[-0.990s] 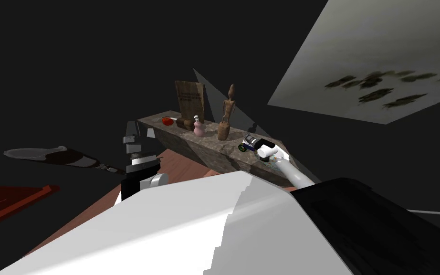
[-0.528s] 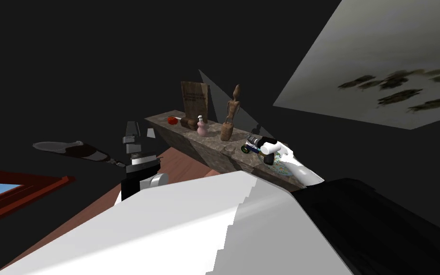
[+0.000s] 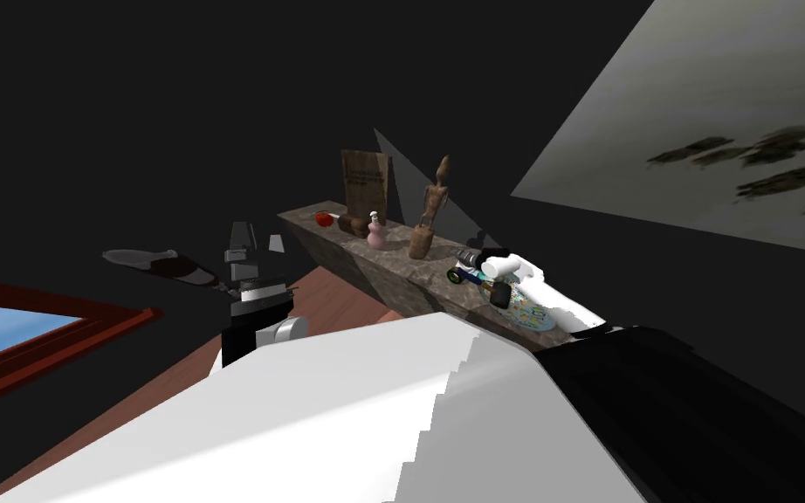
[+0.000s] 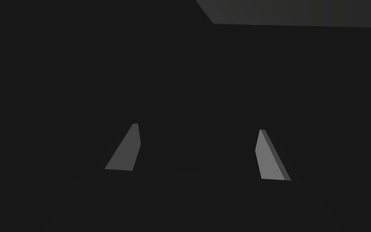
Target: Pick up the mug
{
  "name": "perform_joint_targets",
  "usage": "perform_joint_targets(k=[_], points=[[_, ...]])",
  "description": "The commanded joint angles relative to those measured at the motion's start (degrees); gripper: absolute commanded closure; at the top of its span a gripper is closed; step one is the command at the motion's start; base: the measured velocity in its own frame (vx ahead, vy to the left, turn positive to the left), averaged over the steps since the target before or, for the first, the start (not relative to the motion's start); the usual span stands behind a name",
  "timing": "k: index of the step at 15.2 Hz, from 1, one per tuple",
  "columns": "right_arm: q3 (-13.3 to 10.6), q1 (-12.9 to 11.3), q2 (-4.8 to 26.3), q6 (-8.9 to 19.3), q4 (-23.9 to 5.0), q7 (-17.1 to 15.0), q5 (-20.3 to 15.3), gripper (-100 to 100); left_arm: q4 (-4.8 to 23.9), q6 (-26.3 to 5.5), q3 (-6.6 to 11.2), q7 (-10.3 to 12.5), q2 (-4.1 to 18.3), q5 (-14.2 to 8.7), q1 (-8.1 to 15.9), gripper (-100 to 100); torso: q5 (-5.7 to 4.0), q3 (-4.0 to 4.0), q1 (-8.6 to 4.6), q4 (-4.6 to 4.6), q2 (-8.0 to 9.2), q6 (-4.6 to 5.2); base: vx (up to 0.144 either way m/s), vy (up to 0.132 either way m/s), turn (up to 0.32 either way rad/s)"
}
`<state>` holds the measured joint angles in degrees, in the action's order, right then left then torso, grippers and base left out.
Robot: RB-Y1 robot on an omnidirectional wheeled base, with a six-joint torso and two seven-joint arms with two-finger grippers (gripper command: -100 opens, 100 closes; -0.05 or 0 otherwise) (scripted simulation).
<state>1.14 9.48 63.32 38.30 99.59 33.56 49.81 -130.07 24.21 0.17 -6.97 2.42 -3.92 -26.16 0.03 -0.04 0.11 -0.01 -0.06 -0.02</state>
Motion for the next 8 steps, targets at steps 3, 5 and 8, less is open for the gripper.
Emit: perform_joint_targets(k=[3,5,8], points=[[-1.1,-1.2,3.7,5.3,-3.2,2.8,4.1,-100,0.0,0.0,0.00,0.0,0.0,0.0,0.0,0,0.01,-0.01,0.02,0.00,-0.02,-0.01,0.012,0.025,0.155],[-1.7,-1.7,5.6,7.4,-4.7,4.1,6.2,-100,0.0,0.0,0.00,0.0,0.0,0.0,0.0,0,0.00,-0.01,0.01,0.00,-0.01,0.03,0.009,0.020,0.069],[-2.3,-2.1,7.3,10.4,-6.3,5.4,8.2,-100,0.0,0.0,0.00,0.0,0.0,0.0,0.0,0,0.00,0.00,0.00,0.00,0.00,0.03,0.009,0.018,0.088]])
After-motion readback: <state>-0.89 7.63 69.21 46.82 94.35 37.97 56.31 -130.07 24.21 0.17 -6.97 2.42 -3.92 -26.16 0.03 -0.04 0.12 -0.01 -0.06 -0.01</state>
